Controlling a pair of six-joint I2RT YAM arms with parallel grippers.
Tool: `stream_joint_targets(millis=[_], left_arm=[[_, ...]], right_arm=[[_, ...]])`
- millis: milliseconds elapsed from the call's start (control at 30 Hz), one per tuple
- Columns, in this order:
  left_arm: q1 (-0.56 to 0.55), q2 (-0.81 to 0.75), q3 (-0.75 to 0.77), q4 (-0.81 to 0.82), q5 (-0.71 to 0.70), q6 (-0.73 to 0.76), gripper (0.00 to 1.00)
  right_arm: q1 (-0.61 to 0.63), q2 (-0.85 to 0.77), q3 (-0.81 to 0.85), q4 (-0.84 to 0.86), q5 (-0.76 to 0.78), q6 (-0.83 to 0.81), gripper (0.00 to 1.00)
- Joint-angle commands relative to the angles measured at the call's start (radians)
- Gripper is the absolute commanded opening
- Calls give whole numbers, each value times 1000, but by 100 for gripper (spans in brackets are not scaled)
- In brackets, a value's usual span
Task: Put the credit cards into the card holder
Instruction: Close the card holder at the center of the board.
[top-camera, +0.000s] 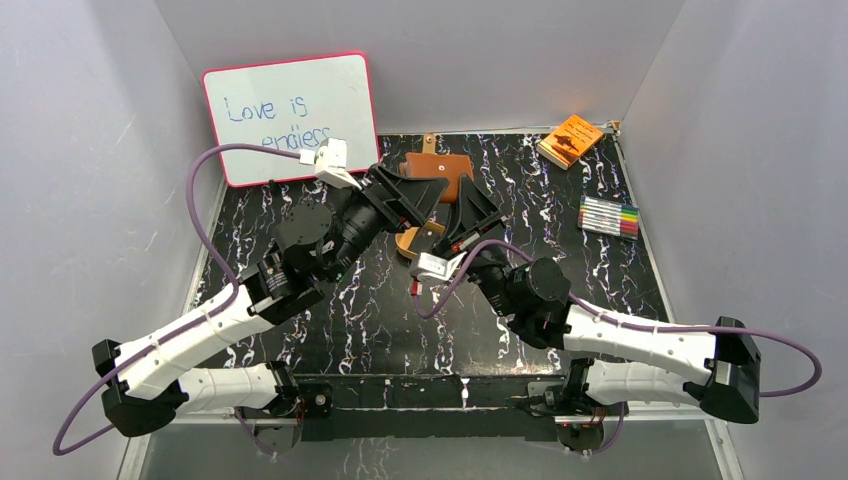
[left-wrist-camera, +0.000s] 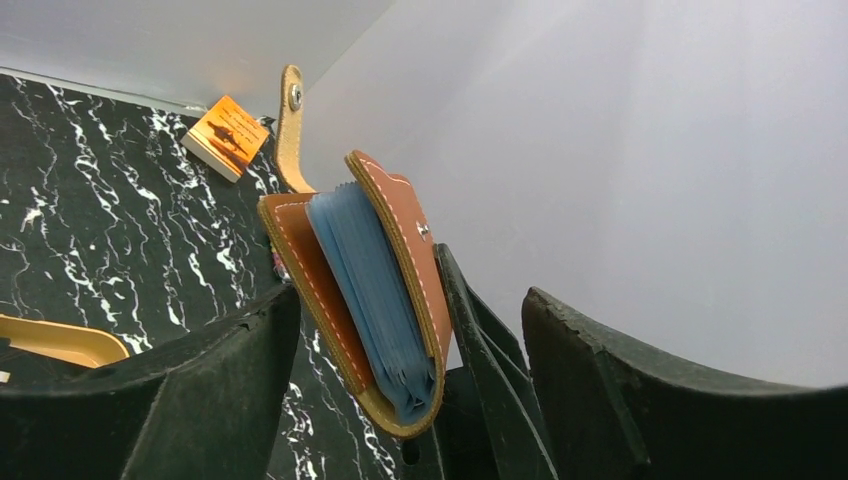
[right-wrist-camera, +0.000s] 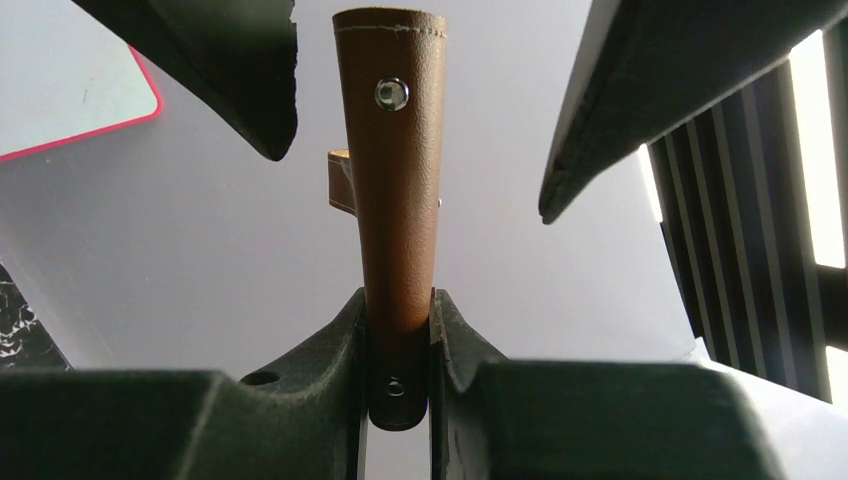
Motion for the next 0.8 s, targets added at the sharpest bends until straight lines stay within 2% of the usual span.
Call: stream_joint_targets(millis=[0, 100, 367, 600, 767], left_arm=[[3, -6, 25, -8, -63, -42, 74], [2, -11, 20, -7, -90, -72, 67], [2, -5, 18, -43, -158, -173, 58], [4, 9, 21, -58, -163, -206, 53], [3, 15, 10, -40, -147, -208, 45]], right_arm=[[7, 0, 63, 86, 39, -6, 0], [8, 8, 61, 105, 54, -21, 0], [8, 48, 62, 190, 87, -85, 0], [7, 69, 72, 218, 101, -92, 0], [8, 75, 78, 228, 107, -87, 0]])
